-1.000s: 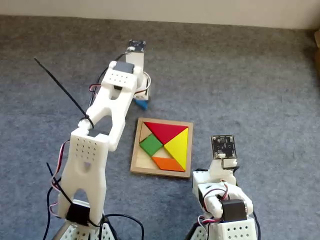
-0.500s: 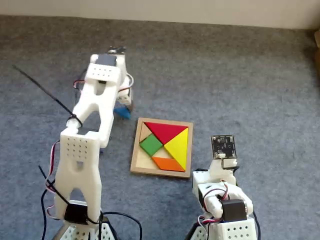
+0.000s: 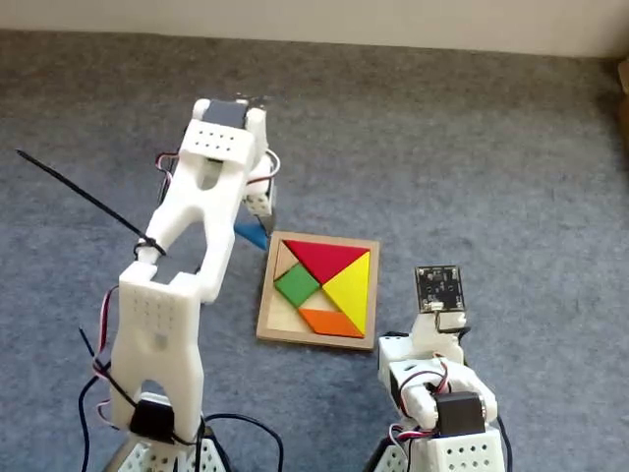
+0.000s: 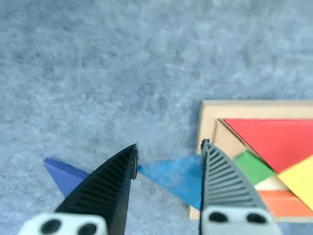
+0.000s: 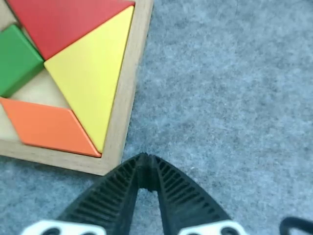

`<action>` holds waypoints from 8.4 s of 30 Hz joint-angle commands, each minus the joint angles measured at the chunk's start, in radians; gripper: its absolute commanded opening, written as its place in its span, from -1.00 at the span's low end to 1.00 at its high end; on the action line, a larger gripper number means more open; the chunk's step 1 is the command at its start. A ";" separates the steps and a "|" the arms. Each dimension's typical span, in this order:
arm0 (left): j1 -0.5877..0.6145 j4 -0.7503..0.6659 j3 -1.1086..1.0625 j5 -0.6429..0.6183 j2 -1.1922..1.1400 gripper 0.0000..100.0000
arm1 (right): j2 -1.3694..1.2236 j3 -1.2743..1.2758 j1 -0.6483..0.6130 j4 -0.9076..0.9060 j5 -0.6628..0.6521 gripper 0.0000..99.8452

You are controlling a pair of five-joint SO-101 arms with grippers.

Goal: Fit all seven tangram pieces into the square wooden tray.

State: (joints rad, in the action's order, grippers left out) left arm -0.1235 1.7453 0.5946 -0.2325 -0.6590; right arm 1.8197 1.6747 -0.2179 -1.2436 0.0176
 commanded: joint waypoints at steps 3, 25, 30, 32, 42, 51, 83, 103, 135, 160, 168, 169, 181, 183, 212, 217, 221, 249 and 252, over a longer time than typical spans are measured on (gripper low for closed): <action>-0.077 0.008 -0.120 -0.002 0.246 -0.87 | 0.016 0.150 0.008 -0.007 0.005 -0.97; -0.295 -0.494 -0.711 -0.103 0.435 -0.87 | 0.016 0.150 0.008 -0.007 0.005 -0.97; -0.323 -0.588 -0.750 -0.130 0.435 -0.87 | 0.016 0.150 0.008 -0.007 0.005 -0.97; -0.331 -0.620 -0.774 -0.130 0.435 -0.87 | 0.016 0.150 0.008 -0.007 0.005 -0.97; -0.338 -0.634 -0.791 -0.126 0.443 -0.83 | 0.016 0.150 0.008 -0.007 0.005 -0.97; -0.335 -0.632 -0.794 -0.129 0.444 -0.63 | 0.016 0.150 0.008 -0.007 0.005 -0.97; -0.320 -0.575 -0.759 -0.123 0.453 -0.38 | 0.016 0.150 0.008 -0.007 0.005 -0.97; -0.102 -0.624 -0.843 -0.121 0.555 -0.72 | 0.016 0.150 0.008 -0.007 0.005 -0.97; -0.311 -0.778 -0.995 0.048 0.562 -0.76 | 0.016 0.150 0.008 -0.007 0.005 -0.97; -0.303 -0.669 -1.092 0.049 0.803 -0.94 | 0.016 0.150 0.008 -0.007 0.005 -0.97; -0.309 -0.761 -1.152 0.049 0.725 -0.94 | 0.016 0.150 0.008 -0.007 0.005 -0.97; -0.308 -0.761 -1.148 0.049 0.699 -0.94 | 0.016 0.150 0.008 -0.007 0.005 -0.97; -0.302 -0.697 -0.975 0.048 0.515 -0.94 | 0.016 0.150 0.008 -0.007 0.005 -0.97; -0.300 -0.697 -0.952 0.044 0.503 -0.94 | 0.016 0.150 0.008 -0.007 0.005 -0.97; -0.344 -0.784 -0.938 0.046 0.498 -0.94 | 0.016 0.150 0.008 -0.007 0.005 -0.97; -0.334 -0.723 -0.845 0.043 0.414 -0.94 | 0.016 0.150 0.008 -0.007 0.005 -0.97; -0.298 -0.697 -0.823 0.041 0.395 -0.95 | 0.016 0.150 0.008 -0.007 0.005 -0.97; -0.367 -0.773 -0.992 0.048 0.572 -0.95 | 0.016 0.150 0.008 -0.007 0.005 -0.97; -0.375 -0.770 -0.992 0.049 0.556 -0.95 | 0.016 0.150 0.008 -0.007 0.005 -0.97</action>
State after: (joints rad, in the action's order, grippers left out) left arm -0.4718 0.9843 -0.4058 -0.1926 -0.1097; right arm 1.8197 1.6747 -0.2179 -1.2436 0.0176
